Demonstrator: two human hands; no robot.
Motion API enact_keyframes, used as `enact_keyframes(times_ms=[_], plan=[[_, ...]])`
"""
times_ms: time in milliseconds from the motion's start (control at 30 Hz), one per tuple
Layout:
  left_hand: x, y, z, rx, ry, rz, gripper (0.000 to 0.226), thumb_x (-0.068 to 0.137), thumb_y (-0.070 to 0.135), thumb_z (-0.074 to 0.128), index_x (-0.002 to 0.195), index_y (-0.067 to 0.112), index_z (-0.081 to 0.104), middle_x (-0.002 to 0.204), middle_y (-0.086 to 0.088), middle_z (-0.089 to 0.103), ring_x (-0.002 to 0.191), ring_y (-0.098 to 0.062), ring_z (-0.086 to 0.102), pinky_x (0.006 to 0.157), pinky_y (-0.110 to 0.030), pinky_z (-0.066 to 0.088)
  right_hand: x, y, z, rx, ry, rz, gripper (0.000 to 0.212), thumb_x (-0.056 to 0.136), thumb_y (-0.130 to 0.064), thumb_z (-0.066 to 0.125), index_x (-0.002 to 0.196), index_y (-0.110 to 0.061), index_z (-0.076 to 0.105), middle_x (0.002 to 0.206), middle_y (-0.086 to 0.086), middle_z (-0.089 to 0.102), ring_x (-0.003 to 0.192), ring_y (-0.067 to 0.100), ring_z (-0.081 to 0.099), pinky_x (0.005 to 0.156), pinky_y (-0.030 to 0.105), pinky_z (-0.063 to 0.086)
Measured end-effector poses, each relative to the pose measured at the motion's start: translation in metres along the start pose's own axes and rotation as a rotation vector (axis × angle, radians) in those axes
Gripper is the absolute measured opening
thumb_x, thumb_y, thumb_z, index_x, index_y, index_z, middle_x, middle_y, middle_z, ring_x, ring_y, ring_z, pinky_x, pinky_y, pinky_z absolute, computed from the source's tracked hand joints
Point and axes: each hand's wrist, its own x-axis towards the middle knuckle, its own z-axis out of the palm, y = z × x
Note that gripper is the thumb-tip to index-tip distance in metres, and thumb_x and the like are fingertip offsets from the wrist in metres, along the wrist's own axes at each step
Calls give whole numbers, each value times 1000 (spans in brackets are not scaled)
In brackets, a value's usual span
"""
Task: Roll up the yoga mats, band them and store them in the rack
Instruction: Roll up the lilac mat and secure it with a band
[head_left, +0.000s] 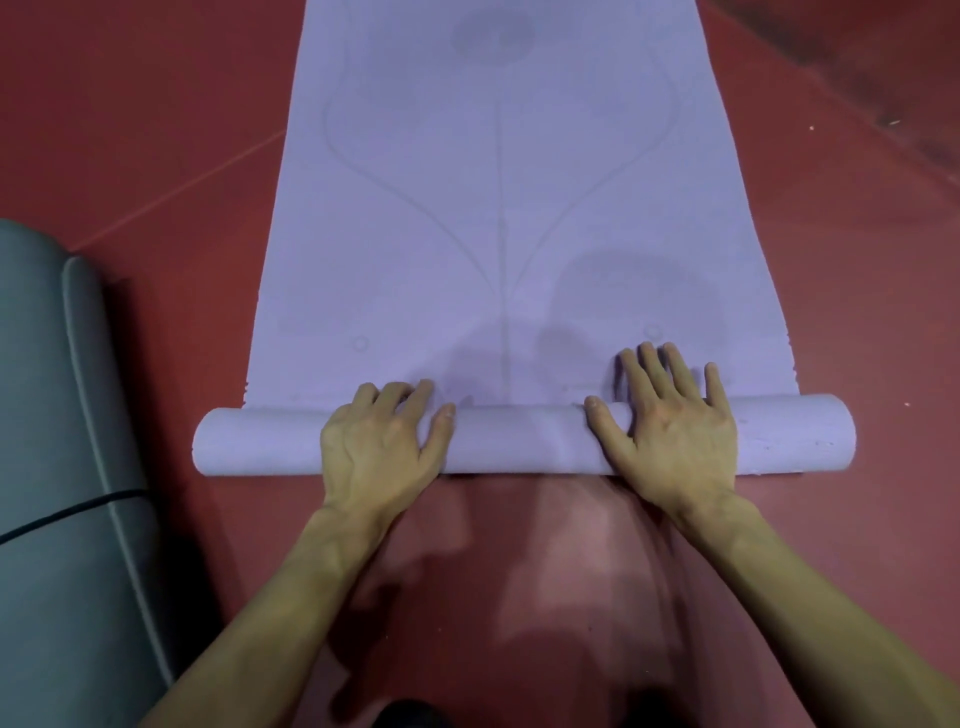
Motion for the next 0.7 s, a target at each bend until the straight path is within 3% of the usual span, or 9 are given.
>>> enact_keyframes(times_ms=[167,200,267,300,367,467,533,700], plan=[[-3,2,-2,12,-46,-33,49,103,45,44,124,13,75,106,-4,76,82,-32,62,60,-37,44,0,0,2,16,5,-8,83,99,-69,21,154,-12,47,162,7,44,155,27,32,126,54,16],[-4,2,-2,11,-60,-39,51,104,45,42,128,13,72,115,-7,75,88,-33,63,67,-40,47,-1,0,2,16,4,-11,83,99,-69,21,154,-12,46,163,7,43,155,27,30,126,54,15],[-9,2,-3,-6,-113,-37,61,107,52,33,141,12,64,139,-11,65,111,-35,63,100,-52,46,-2,1,3,14,10,-19,83,99,-69,21,154,-12,46,163,7,42,155,27,29,126,55,15],[-13,-2,-4,-14,-130,-23,66,107,56,29,146,13,60,147,-12,59,122,-35,59,115,-58,34,-3,1,3,17,15,-20,83,99,-68,21,154,-12,46,163,7,43,155,27,30,126,55,15],[-24,-20,-9,-16,-108,12,70,106,61,29,149,13,57,149,-11,58,128,-34,58,124,-63,19,-3,0,3,24,16,-15,83,99,-68,22,154,-12,47,162,7,43,155,27,31,126,54,15],[-33,-51,-13,-21,-85,32,69,107,59,29,135,8,66,123,-11,70,111,-35,66,117,-59,33,1,1,3,25,4,-12,83,98,-69,22,153,-13,48,161,5,45,154,26,31,126,53,15],[-29,-56,-12,12,-77,32,69,107,59,27,123,9,71,105,-10,71,97,-35,66,102,-54,42,1,0,3,29,10,-11,83,97,-69,22,152,-13,49,161,4,46,154,25,32,126,53,16],[-24,-48,-13,125,13,0,62,108,53,31,119,9,73,89,-12,64,82,-35,60,86,-50,39,-2,1,1,50,23,0,83,97,-69,23,150,-12,51,159,4,48,152,27,35,125,53,17]])
